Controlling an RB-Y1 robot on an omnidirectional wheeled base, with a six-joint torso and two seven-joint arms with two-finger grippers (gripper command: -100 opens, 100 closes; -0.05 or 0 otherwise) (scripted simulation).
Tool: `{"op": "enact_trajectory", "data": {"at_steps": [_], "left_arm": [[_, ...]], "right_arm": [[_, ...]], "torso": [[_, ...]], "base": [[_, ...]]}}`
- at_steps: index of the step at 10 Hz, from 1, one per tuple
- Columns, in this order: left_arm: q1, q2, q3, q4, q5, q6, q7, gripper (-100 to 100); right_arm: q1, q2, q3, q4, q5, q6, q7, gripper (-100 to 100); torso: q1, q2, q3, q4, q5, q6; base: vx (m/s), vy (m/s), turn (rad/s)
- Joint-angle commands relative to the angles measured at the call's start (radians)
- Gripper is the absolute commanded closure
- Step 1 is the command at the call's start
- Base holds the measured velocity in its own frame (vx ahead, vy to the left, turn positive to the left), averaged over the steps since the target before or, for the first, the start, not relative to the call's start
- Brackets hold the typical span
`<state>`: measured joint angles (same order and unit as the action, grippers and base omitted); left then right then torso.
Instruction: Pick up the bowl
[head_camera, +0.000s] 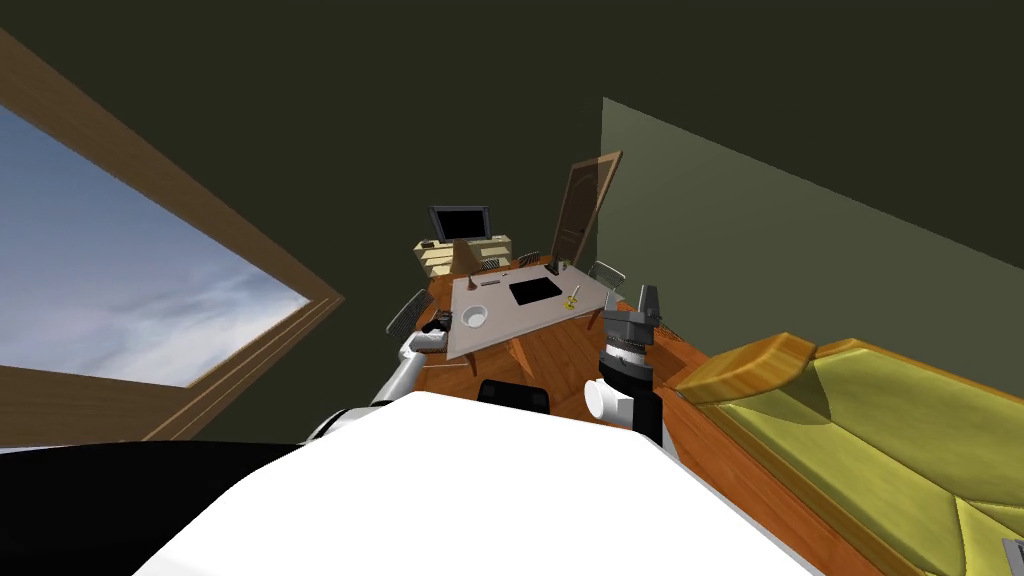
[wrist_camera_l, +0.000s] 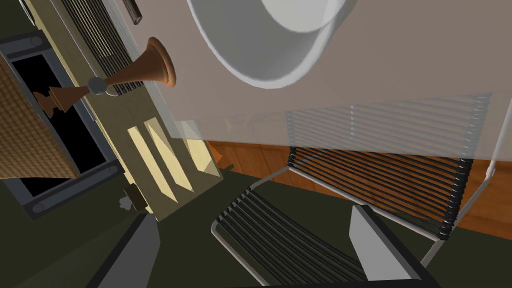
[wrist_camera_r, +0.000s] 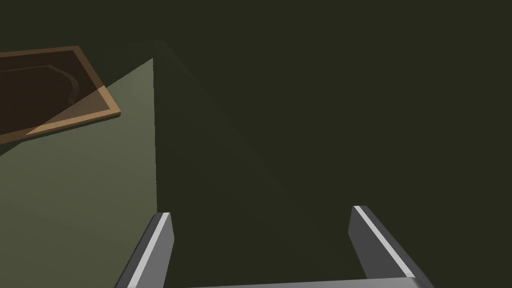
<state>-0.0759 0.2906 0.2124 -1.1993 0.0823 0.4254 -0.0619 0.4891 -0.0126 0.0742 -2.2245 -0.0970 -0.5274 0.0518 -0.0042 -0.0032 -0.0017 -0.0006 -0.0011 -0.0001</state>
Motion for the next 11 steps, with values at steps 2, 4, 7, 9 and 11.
{"op": "enact_trajectory", "data": {"at_steps": [2,4,7,9,11], "left_arm": [[-0.034,-0.01,0.014,0.069,-0.022,0.053,0.014,-100],[-0.052,-0.011,0.02,0.123,-0.029,0.079,0.021,-100],[-0.085,-0.012,0.032,0.198,-0.042,0.126,0.035,-100],[-0.114,-0.012,0.042,0.264,-0.053,0.168,0.048,-100],[-0.136,-0.011,0.05,0.317,-0.061,0.203,0.057,-100]], "right_arm": [[0.0,0.0,0.0,0.0,0.0,0.0,0.0,0],[0.0,0.0,0.0,0.0,0.0,0.0,0.0,0],[0.0,0.0,0.0,0.0,0.0,0.0,0.0,0],[0.0,0.0,0.0,0.0,0.0,0.0,0.0,0],[0.0,0.0,0.0,0.0,0.0,0.0,0.0,0]], "torso": [[0.001,0.0,0.0,0.0,0.0,-0.001],[0.002,0.001,0.0,0.0,0.0,-0.001],[0.002,0.001,0.0,0.0,0.0,-0.001],[0.001,0.0,0.0,0.0,0.0,0.0],[0.002,-0.001,-0.001,0.0,0.0,-0.001]], "base": [[0.05,-0.044,-0.084],[0.036,-0.025,-0.066],[0.047,-0.032,-0.106],[0.062,-0.038,-0.135],[0.075,-0.018,-0.1]]}}
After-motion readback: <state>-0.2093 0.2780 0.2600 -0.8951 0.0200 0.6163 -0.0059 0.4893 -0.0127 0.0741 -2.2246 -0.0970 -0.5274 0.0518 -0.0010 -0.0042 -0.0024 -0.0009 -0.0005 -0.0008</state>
